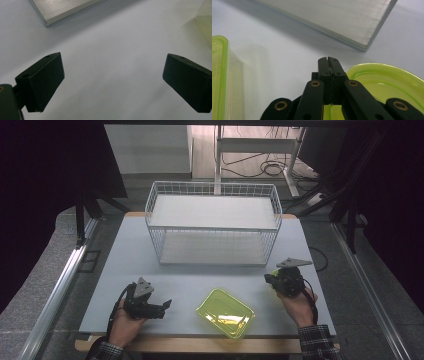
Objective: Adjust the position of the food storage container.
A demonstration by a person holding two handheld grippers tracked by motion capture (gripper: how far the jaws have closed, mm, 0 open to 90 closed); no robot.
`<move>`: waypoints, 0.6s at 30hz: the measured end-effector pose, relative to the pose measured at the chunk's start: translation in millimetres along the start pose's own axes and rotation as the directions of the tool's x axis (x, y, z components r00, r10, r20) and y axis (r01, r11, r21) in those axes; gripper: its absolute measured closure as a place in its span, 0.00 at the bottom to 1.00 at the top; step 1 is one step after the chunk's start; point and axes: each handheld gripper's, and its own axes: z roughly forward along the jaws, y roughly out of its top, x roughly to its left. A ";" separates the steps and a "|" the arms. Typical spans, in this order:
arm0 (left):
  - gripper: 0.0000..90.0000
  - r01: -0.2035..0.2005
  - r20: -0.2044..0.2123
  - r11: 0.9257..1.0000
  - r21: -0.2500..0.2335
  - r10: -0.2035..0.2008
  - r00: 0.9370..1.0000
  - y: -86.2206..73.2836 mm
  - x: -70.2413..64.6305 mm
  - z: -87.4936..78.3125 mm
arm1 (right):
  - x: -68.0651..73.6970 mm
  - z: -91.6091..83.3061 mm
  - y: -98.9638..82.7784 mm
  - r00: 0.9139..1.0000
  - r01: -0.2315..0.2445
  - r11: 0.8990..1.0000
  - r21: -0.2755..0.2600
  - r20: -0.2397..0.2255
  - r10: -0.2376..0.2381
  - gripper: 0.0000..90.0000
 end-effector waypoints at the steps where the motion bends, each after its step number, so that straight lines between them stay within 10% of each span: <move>1: 0.04 0.001 0.001 1.000 0.010 -0.001 1.000 0.8 -1.0 1.1 | 2.2 -2.3 -0.6 1.000 -0.003 1.000 -0.011 -0.016 0.003 0.99; 7: 0.12 -0.007 0.027 1.000 -0.004 0.007 1.000 7.5 -7.3 0.1 | 15.6 -17.3 -11.3 0.997 0.004 1.000 -0.026 -0.072 -0.005 0.99; 18: 0.81 -0.105 0.179 0.994 0.021 0.099 0.979 25.2 -37.3 18.6 | 50.4 -39.6 -57.2 0.984 0.011 1.000 0.013 -0.175 -0.008 0.99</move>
